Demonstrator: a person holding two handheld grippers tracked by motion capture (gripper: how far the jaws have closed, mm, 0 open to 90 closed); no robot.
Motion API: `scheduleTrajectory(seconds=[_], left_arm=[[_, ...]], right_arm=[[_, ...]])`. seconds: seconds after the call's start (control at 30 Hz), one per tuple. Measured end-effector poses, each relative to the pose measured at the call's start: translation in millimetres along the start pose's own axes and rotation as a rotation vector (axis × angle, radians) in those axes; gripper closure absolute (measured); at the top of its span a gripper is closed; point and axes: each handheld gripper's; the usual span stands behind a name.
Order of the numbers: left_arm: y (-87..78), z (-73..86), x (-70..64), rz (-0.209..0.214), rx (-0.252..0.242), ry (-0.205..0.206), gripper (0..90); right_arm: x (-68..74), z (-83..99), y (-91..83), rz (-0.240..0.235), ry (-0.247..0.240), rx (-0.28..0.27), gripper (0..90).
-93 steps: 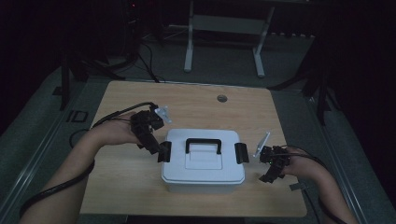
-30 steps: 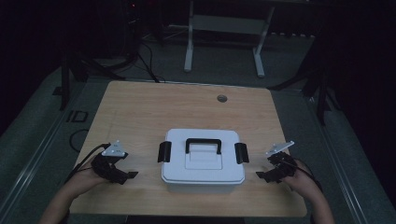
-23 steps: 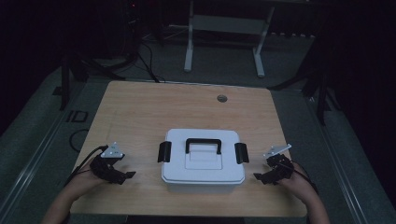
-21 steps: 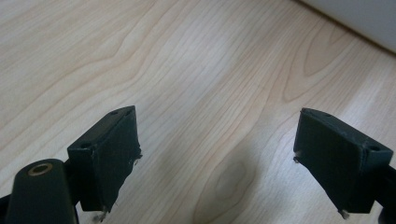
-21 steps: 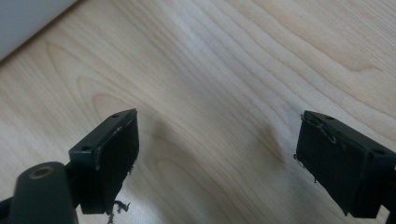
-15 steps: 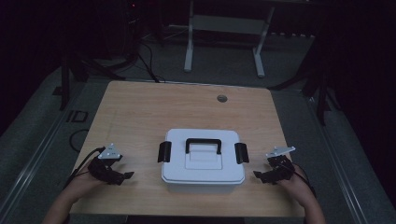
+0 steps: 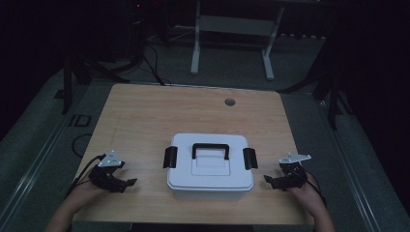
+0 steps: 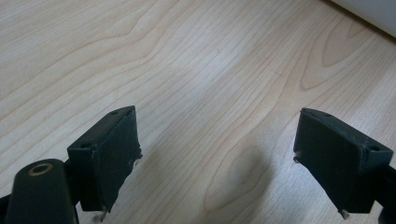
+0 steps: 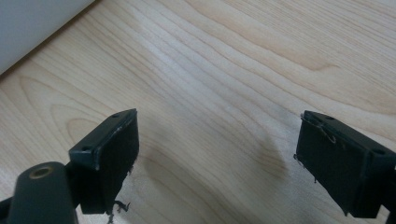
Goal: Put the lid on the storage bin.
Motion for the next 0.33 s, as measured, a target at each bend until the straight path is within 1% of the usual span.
scheduleTrajectory(seconds=[0.07,0.1,0.17,0.33], left_arm=[[-0.4,0.5,0.5,-0.003,-0.002,0.002,14.1],[-1.6,0.8,1.6,-0.006,-0.014,-0.011,14.1],[-2.7,0.2,2.3,-0.002,-0.021,-0.021,14.1],[-2.3,-0.5,1.6,0.003,-0.009,-0.012,14.0]], right_arm=[[-0.1,0.0,-0.2,-0.001,0.005,-0.004,13.1],[-0.1,-0.1,-0.5,-0.002,0.006,-0.004,13.1],[-0.4,0.0,-0.3,-0.002,0.009,-0.003,13.1],[-0.1,-0.1,-0.3,-0.004,0.01,-0.004,13.1]])
Point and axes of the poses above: each handheld gripper's, and its own axes: y roughly forward along the jaws, z roughly out of its underside, x roughly to its left, and after that the axes turned 10 degrees about z, right-handed
